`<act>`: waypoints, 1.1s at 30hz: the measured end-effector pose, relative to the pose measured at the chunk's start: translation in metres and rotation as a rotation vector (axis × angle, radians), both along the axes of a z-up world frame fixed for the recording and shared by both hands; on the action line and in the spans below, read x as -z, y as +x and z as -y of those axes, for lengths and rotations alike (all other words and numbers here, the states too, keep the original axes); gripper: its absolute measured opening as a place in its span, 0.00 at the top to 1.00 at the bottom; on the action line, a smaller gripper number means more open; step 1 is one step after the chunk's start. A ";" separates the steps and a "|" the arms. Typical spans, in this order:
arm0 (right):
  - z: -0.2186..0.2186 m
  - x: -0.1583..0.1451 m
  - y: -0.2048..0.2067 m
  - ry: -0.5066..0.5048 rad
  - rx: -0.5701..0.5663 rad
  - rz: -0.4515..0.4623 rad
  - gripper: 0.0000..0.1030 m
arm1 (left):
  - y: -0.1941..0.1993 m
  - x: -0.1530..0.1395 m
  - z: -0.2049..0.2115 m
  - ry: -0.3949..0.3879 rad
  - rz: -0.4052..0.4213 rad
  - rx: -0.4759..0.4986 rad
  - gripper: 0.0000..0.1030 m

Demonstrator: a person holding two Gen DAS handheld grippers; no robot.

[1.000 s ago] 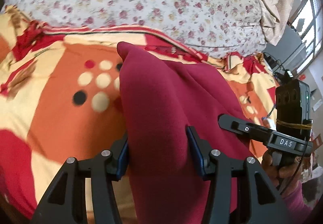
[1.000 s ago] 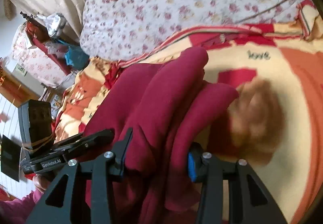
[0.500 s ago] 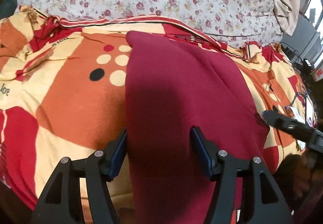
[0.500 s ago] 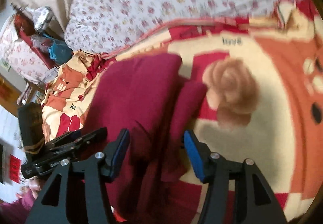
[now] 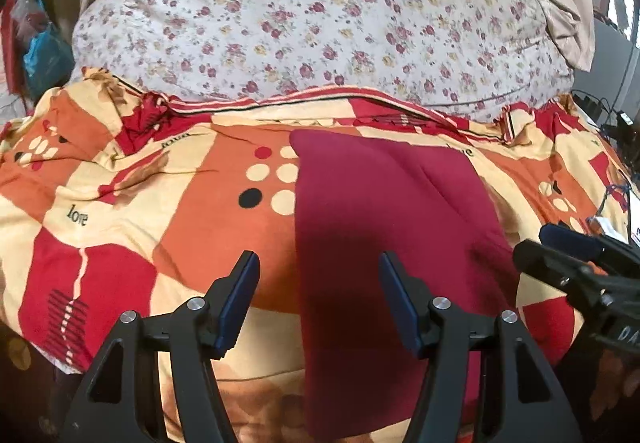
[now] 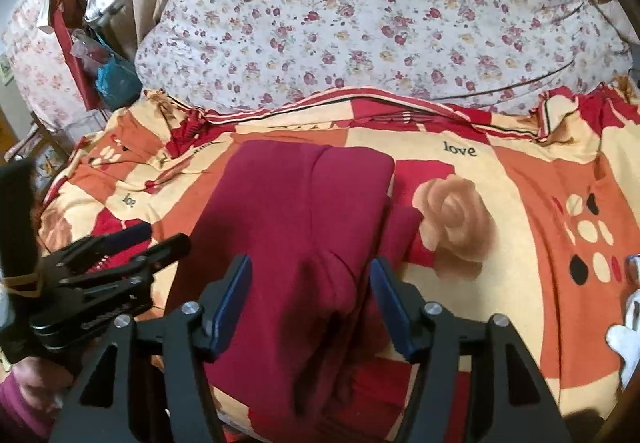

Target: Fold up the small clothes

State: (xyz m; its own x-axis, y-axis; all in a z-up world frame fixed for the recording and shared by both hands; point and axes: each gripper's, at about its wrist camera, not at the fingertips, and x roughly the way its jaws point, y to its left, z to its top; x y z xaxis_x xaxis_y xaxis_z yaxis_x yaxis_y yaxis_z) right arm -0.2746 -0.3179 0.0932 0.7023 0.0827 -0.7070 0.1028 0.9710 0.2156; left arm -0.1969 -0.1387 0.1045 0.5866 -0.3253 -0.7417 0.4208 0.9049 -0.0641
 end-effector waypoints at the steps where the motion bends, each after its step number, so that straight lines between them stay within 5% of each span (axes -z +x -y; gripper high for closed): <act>1: -0.003 0.000 0.000 -0.012 0.009 -0.001 0.31 | -0.001 -0.002 -0.002 -0.005 0.006 -0.006 0.60; 33: -0.023 0.001 0.003 -0.071 0.086 -0.028 0.17 | -0.010 -0.021 -0.022 -0.039 0.086 -0.067 0.60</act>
State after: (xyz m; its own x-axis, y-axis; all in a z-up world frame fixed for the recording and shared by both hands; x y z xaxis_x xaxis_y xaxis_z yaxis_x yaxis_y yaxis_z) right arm -0.2720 -0.2947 0.0922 0.6845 -0.0285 -0.7285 0.1918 0.9711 0.1422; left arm -0.2069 -0.1164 0.1260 0.6689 -0.3108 -0.6753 0.3652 0.9286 -0.0657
